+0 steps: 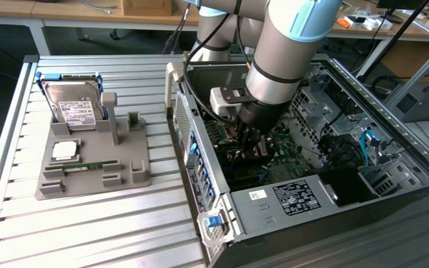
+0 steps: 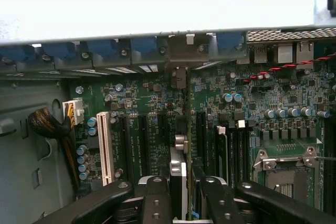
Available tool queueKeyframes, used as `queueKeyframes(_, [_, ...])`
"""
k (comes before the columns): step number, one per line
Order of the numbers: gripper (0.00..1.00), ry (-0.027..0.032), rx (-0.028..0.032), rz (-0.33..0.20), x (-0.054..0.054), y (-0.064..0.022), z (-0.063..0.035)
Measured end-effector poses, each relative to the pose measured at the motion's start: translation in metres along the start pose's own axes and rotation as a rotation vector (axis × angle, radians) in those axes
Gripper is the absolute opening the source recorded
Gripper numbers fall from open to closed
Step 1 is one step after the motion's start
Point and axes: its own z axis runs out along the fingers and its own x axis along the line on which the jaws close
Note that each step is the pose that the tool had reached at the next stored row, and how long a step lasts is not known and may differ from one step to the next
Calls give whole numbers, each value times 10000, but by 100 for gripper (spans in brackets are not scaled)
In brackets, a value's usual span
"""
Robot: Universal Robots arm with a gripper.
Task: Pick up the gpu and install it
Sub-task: 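Insert the gpu into the slot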
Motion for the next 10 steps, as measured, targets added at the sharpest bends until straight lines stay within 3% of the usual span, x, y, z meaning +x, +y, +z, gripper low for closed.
queueKeyframes(10, [27, -6, -7, -338, -9, 0, 0])
